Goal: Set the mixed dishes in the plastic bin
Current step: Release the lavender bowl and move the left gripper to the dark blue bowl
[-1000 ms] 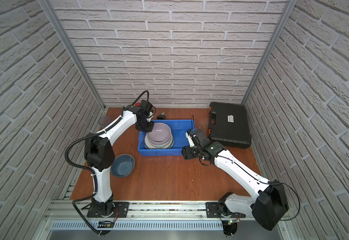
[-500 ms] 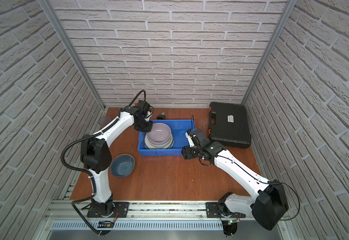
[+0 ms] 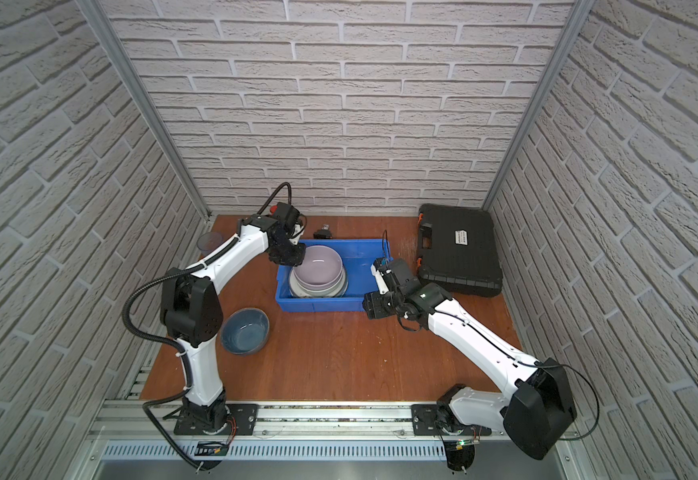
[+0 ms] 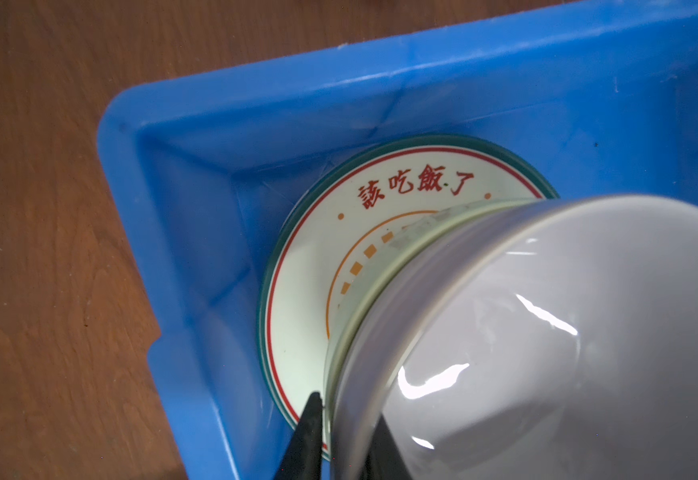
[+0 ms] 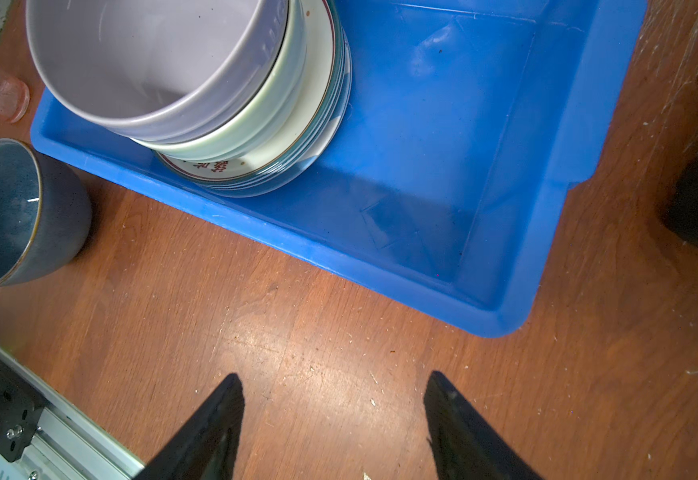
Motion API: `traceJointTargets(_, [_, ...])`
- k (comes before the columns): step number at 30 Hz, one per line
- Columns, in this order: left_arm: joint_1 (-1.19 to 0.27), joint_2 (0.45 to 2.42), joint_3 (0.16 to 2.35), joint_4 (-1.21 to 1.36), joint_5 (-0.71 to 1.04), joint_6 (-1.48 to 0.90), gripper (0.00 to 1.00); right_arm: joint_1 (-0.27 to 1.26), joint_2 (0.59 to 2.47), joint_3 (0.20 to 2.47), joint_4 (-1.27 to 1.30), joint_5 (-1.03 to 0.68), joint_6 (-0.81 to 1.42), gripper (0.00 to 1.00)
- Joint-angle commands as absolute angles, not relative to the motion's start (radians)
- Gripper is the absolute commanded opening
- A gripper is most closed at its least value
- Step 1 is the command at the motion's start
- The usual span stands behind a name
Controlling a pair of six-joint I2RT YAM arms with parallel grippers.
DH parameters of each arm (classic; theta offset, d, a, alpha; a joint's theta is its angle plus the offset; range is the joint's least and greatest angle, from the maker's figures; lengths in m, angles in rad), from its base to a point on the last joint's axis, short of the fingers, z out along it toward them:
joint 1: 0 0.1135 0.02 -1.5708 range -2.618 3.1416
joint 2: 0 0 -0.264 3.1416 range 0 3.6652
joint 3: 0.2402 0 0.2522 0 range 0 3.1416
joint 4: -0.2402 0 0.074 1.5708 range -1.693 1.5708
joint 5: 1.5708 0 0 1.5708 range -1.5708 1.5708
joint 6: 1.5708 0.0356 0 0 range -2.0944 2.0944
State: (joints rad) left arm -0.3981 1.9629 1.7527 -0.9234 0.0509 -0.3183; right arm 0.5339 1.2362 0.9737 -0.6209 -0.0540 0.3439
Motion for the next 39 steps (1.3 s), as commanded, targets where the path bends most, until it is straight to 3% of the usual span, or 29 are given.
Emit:
traceJointTargets(1, [-0.388,1.921,1.741,-0.911,0.059,-0.321,0.19,0.532,1.238,0.980,-0.597,-0.058,0.348,0.70])
traceJointTargets(3, [-0.388,1.914,1.741,-0.911,0.061,-0.321,0.22,0.533,1.237,0.979,-0.596,-0.058,0.347,0.71])
traceJointTargets(5, [-0.387,1.899,1.736,-0.904,0.068,-0.318,0.36,0.532,1.238,0.979,-0.597,-0.058,0.347,0.71])
traceJointTargets(8, [-0.383,1.873,1.732,-0.900,0.068,-0.319,0.45,0.532,1.237,0.977,-0.595,-0.060,0.347,0.71])
traceJointTargets(17, [-0.350,1.704,1.678,-0.888,0.113,-0.340,0.49,0.533,1.246,0.988,-0.589,-0.072,0.346,0.71])
traceJointTargets(22, [-0.329,1.521,1.510,-0.917,0.035,-0.373,0.50,0.532,1.243,0.990,-0.588,-0.074,0.344,0.71])
traceJointTargets(23, [-0.324,1.481,1.468,-0.920,0.017,-0.385,0.52,0.532,1.244,0.991,-0.587,-0.074,0.343,0.71])
traceJointTargets(25, [-0.311,1.380,1.365,-0.931,-0.033,-0.418,0.74,0.532,1.245,0.994,-0.583,-0.079,0.340,0.71])
traceJointTargets(27, [-0.299,1.283,1.276,-0.954,-0.071,-0.436,0.81,0.532,1.247,0.996,-0.580,-0.089,0.337,0.71])
traceJointTargets(31, [-0.232,1.127,1.129,-1.027,-0.086,-0.476,0.82,0.532,1.250,0.996,-0.555,-0.110,0.333,0.71])
traceJointTargets(39, [-0.124,1.042,1.047,-1.142,-0.070,-0.567,0.84,0.532,1.276,1.008,-0.532,-0.135,0.330,0.72])
